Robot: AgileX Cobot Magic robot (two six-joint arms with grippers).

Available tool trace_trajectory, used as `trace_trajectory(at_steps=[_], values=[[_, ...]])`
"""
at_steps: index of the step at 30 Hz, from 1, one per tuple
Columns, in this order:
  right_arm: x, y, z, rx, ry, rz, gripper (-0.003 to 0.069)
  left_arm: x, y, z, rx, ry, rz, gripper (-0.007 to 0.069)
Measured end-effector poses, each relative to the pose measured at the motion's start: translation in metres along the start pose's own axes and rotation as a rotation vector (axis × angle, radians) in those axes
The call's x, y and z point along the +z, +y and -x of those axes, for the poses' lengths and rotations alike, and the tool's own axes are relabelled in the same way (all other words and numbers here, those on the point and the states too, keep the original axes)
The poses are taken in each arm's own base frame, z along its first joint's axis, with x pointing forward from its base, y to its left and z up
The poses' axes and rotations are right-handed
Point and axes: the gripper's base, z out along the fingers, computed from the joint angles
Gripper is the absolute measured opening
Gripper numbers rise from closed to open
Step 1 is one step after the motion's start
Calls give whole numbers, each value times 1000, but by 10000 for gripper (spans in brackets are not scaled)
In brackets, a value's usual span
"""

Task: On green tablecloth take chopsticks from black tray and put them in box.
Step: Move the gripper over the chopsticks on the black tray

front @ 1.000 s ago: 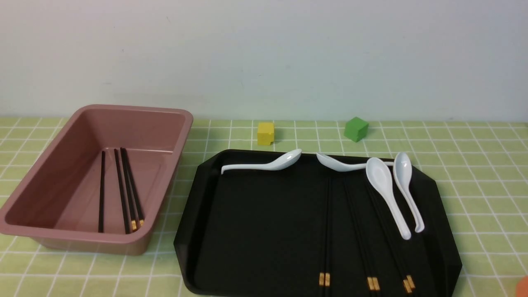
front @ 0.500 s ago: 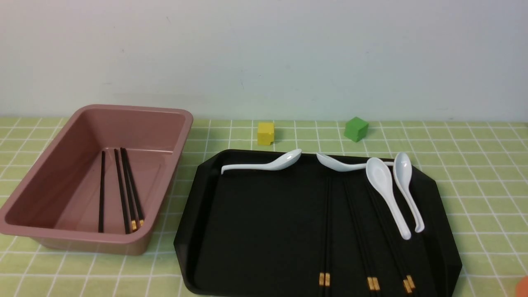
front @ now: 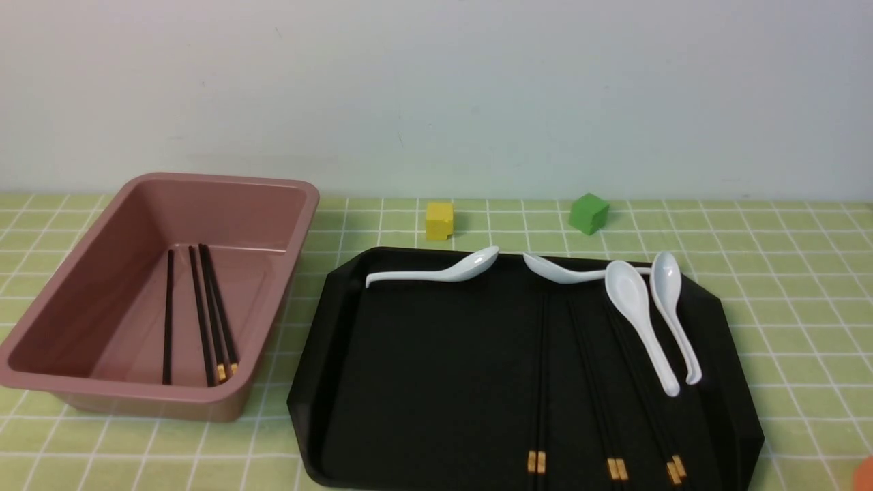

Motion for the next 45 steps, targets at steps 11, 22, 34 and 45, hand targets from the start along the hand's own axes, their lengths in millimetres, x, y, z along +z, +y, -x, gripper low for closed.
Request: trace_trajectory(at_steps=[11,22,34,45], values=[[0,70,52,-274,20,2,74,0,0,0,0,0,0,118],[124,75,20,-369,1033,-308,-2,0,0,0,0,0,0,124],[233,102,-74,-493,1200,-403,10,0,0,0,0,0,0,127],[288,114,-120,-601,1118,-710,292,0,0,0,0,0,0,134]])
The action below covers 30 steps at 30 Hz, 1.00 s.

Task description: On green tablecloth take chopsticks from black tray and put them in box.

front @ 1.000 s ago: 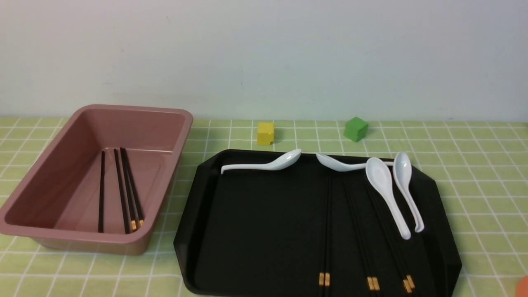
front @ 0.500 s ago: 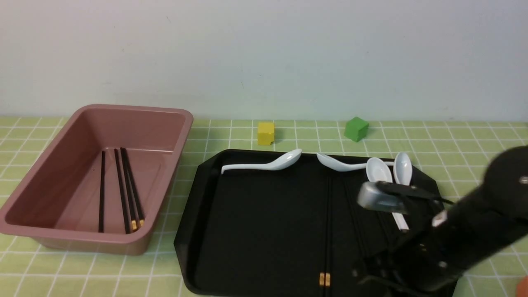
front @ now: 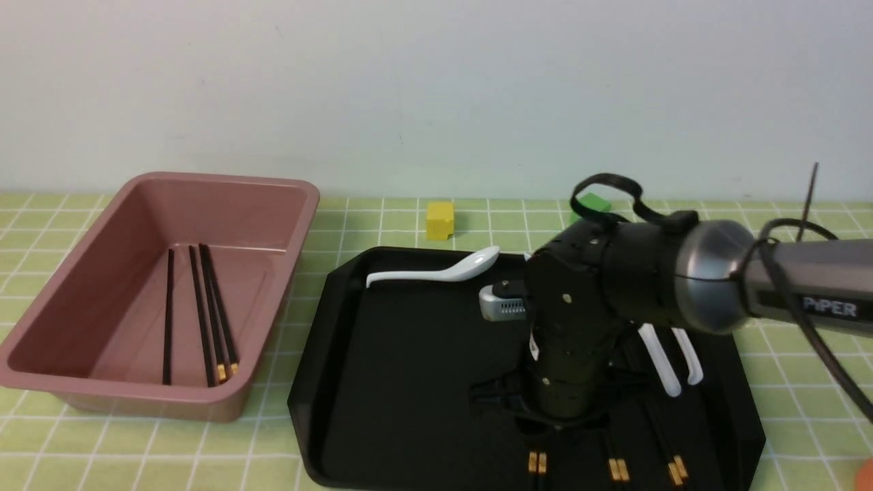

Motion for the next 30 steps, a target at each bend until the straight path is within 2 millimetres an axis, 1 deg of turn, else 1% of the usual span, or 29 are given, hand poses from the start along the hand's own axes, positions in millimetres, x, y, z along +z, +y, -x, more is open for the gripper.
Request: trace_trajectory(at_steps=[1,2,4,7,9,10,11,13,14,15,17,18,20,21,24,25,27,30], values=[[0,0,1,3,-1,-4,306,0,0,0,0,0,0,134],[2,2,3,4,-5,-11,349,0,0,0,0,0,0,135],[6,3,6,6,-12,-12,395,0,0,0,0,0,0,139],[11,4,6,13,-10,-10,416,0,0,0,0,0,0,142],[18,5,6,18,3,-16,414,0,0,0,0,0,0,145],[19,5,7,19,3,-15,411,0,0,0,0,0,0,146],[19,6,7,21,5,-13,398,0,0,0,0,0,0,145],[19,7,7,28,13,-4,337,0,0,0,0,0,0,146],[19,7,7,28,13,-3,321,0,0,0,0,0,0,146],[18,8,6,22,24,5,253,0,0,0,0,0,0,146],[16,8,5,4,31,13,165,0,0,0,0,0,0,146],[15,9,5,-8,30,18,133,0,0,0,0,0,0,146],[3,9,4,-24,35,34,135,0,0,0,0,0,0,146],[-6,9,5,-31,23,43,139,0,0,0,0,1,1,146],[-52,16,13,-27,-61,143,139,0,0,0,0,1,0,146],[-64,19,15,-31,-87,175,139,0,0,0,0,1,0,146],[-92,29,21,-43,-155,281,139,0,0,0,0,1,0,146],[-127,56,31,-96,-279,476,139,0,0,0,0,1,0,146]])
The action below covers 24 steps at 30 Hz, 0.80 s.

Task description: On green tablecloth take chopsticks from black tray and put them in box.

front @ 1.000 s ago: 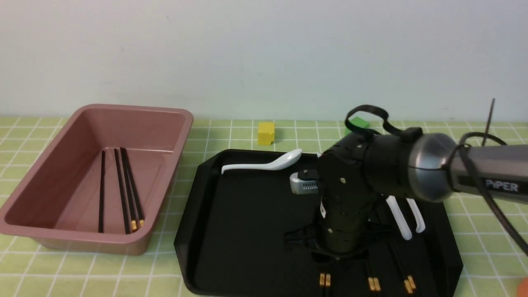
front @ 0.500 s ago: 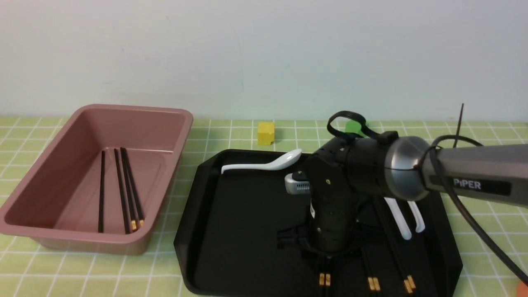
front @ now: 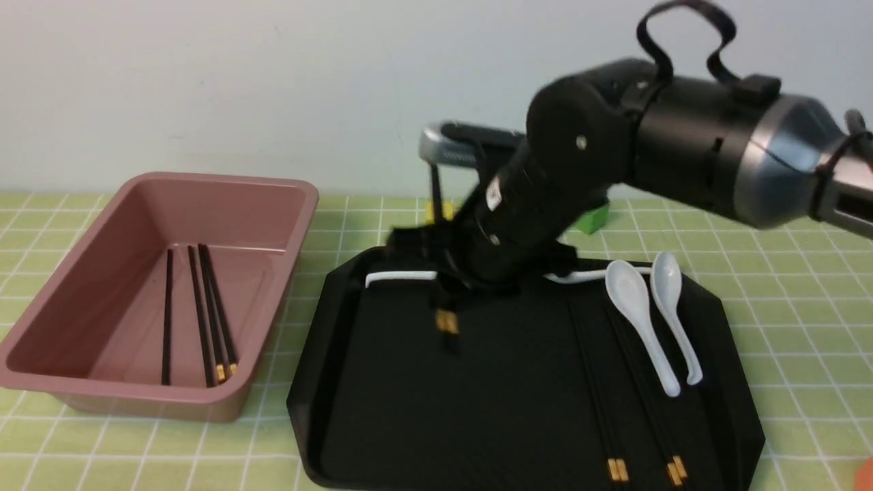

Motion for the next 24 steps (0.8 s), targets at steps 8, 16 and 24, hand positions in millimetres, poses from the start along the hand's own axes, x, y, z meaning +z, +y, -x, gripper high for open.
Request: trace_trajectory(at_steps=[8,16,24], values=[[56,82,17,-130,-212,357,158,0,0,0,0,0,0,146],[133,81,1,-195,-105,323,330,0,0,0,0,0,0,146],[19,71,26,-378,51,201,43,0,0,0,0,0,0,146]])
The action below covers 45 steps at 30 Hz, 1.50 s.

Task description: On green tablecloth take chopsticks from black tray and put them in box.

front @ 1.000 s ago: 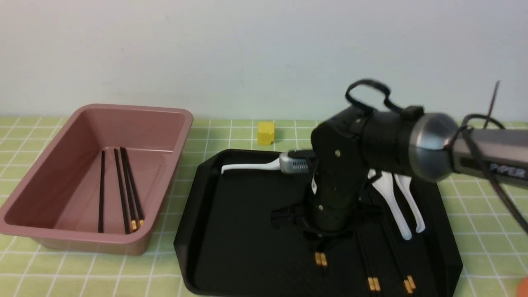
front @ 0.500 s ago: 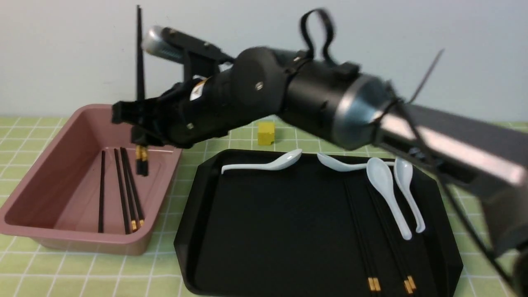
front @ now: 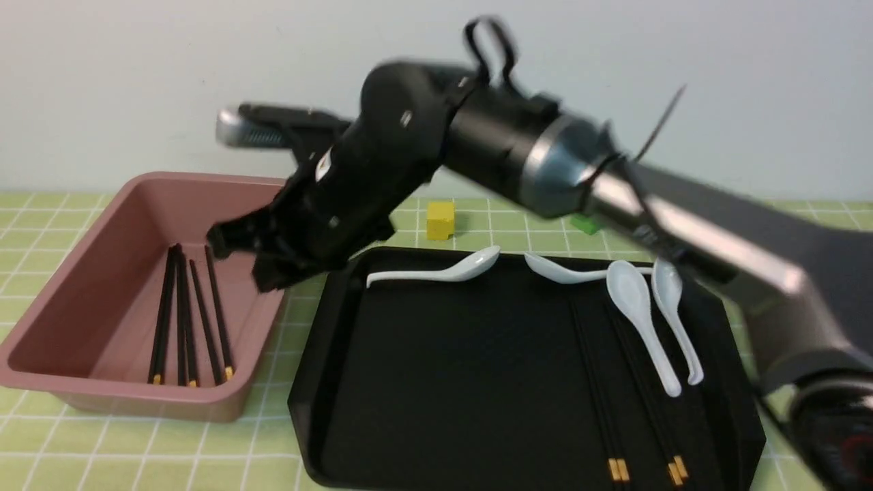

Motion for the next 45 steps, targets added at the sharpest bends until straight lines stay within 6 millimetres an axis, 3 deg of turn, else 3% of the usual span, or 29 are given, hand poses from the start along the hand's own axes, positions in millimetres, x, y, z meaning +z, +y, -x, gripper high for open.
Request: trace_trajectory(at_steps=[3,4,5,6,8,9,10,12,13,14,16,17,18,19,22,25,45], values=[[-81,8,2,-98,-18,-130,-12,0,0,0,0,0,0,146],[-86,9,2,-100,-24,-129,-12,0,0,0,0,0,0,146],[-127,15,-1,-143,-77,-196,-13,0,0,0,0,-1,0,146],[-150,18,-5,-162,-111,-229,-13,0,0,0,0,0,0,148],[-180,21,-15,-175,-151,-263,-13,0,0,0,0,0,0,148],[-205,23,-29,-170,-170,-285,-13,0,0,0,0,0,0,148],[-215,23,-37,-168,-175,-297,-13,0,0,0,0,0,0,150],[-243,21,-70,-160,-174,-322,-13,0,0,0,0,0,0,153],[-247,20,-76,-161,-176,-327,-13,0,0,0,0,0,0,154],[-259,14,-106,-173,-220,-326,-13,0,0,0,0,0,0,156],[-268,10,-128,-198,-339,-297,-13,0,0,0,0,0,0,158],[-260,2,-147,-212,-391,-283,-12,0,0,0,0,0,0,158],[-258,0,-153,-219,-422,-275,-12,0,0,0,0,0,0,159],[-249,-9,-175,-256,-580,-230,-11,0,0,0,0,0,0,162],[-229,-26,-210,-280,-713,-185,-8,0,0,0,0,0,0,162],[-213,-38,-232,-281,-761,-164,-6,0,0,0,0,0,0,163],[-207,-43,-240,-318,-730,-194,8,0,0,0,0,0,0,180]])
